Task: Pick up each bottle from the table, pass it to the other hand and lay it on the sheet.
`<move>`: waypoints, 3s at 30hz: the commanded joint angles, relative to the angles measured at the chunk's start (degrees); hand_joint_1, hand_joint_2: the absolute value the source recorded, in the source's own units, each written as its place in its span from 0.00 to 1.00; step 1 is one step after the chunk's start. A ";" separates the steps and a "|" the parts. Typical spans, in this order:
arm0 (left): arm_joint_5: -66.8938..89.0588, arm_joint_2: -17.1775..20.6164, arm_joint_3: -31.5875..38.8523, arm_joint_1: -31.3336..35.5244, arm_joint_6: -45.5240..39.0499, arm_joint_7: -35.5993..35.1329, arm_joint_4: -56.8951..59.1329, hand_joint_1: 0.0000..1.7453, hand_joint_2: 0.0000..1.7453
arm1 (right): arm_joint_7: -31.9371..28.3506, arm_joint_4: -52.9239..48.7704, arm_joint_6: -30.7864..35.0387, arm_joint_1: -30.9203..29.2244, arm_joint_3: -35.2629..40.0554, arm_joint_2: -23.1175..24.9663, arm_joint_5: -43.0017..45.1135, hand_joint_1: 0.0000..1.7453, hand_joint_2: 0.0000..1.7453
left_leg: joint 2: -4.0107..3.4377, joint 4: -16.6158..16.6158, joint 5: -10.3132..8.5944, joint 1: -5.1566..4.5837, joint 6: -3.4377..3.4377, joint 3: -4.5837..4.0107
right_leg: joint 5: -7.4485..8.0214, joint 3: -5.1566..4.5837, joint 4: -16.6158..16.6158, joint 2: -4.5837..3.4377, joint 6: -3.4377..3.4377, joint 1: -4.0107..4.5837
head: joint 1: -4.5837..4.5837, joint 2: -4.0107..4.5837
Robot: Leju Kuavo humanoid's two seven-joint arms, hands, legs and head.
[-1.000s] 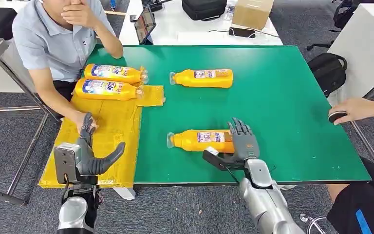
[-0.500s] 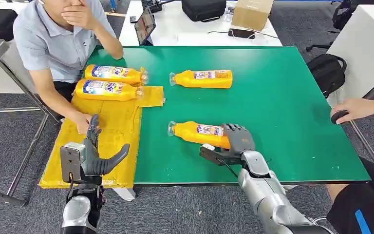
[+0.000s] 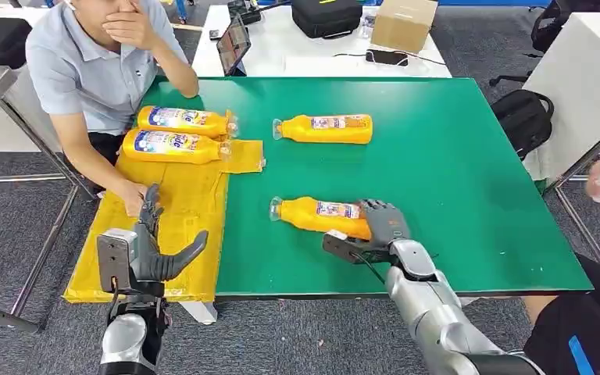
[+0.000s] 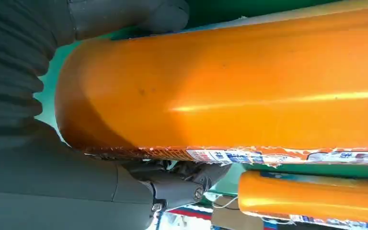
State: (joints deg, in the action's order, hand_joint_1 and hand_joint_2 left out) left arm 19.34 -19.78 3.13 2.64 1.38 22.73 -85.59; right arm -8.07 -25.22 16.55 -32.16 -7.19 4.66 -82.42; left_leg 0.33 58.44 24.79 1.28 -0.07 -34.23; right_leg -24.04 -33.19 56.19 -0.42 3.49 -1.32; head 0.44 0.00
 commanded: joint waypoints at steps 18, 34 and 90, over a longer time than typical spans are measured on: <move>-18.35 -0.22 -14.03 1.54 19.10 4.81 8.31 0.00 1.00 | -26.86 -52.54 -17.83 19.76 7.59 15.34 55.01 1.00 1.00 | 0.06 0.02 -0.13 -0.03 0.03 -0.91 | 0.02 -0.24 0.21 -0.03 -0.13 0.00 | -0.02 0.00; -14.20 0.13 -17.54 -0.17 22.04 10.15 0.85 0.00 1.00 | -26.89 -24.12 -19.18 15.22 23.93 13.46 44.46 1.00 1.00 | -0.14 -0.05 -0.16 0.00 -0.01 -1.07 | 0.11 -0.44 0.12 -0.26 -0.05 0.01 | 0.00 0.00; -10.75 7.19 -18.74 11.06 13.50 -2.08 16.06 1.00 1.00 | -28.35 -14.36 5.85 10.47 29.04 12.39 31.37 0.00 0.00 | -0.03 -0.02 -0.24 -0.01 -0.04 -1.30 | 0.13 -0.67 0.19 -0.14 -0.06 0.00 | 0.02 0.00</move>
State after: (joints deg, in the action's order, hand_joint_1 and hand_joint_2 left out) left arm 6.51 -16.97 -13.88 4.23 17.73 22.21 -76.33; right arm -33.37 -43.78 19.99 -18.19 20.11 16.09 -50.11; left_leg 0.29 58.44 24.56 1.27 -0.14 -35.59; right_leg -23.90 -33.90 56.37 -0.63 3.54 -1.35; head 0.46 0.00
